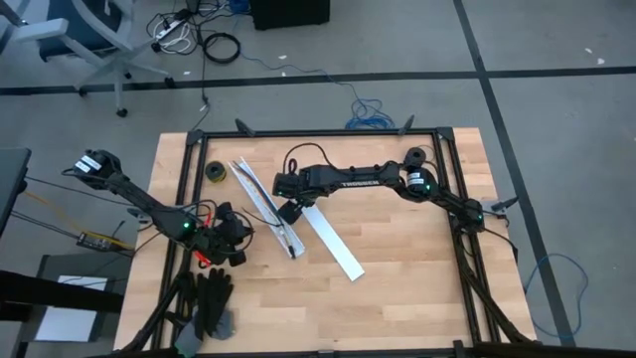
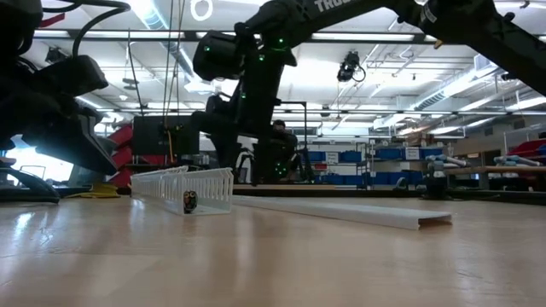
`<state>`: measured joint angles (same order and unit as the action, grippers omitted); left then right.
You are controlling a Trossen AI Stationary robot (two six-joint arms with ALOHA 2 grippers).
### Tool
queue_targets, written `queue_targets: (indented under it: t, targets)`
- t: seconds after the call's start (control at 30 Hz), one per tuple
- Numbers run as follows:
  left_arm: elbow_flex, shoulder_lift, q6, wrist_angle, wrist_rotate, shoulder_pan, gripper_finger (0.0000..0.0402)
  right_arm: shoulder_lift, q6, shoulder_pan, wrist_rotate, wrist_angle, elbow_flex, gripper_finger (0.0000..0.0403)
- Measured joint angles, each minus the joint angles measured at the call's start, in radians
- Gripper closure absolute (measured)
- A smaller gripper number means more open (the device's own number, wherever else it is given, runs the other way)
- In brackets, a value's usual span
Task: Ziptie cables
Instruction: Close the white cable duct
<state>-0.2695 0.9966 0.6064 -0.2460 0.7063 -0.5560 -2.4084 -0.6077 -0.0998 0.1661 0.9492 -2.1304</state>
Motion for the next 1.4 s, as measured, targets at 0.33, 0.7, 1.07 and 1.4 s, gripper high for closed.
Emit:
queue_targets:
  t: [0.33, 0.7, 1.07, 1.4]
  targets:
    - [0.000, 0.000, 0.000, 0.017, 0.000, 0.000, 0.0402, 0.004, 0.001, -0.006, 0.022, -0.008, 0.057, 0.0065]
    - [0.000, 0.000, 0.000, 0.017, 0.000, 0.000, 0.0402, 0.018, -0.093, -0.006, 0.029, -0.073, 0.227, 0.0108]
    - [0.000, 0.000, 0.000, 0.017, 0.000, 0.000, 0.0402, 0.018, -0.099, -0.007, 0.013, -0.089, 0.241, 0.0203]
    - [0.000, 0.000, -0.028, 0.076, 0.001, 0.000, 0.0402, 0.057, -0.102, 0.041, 0.122, -0.054, 0.248, 0.0203]
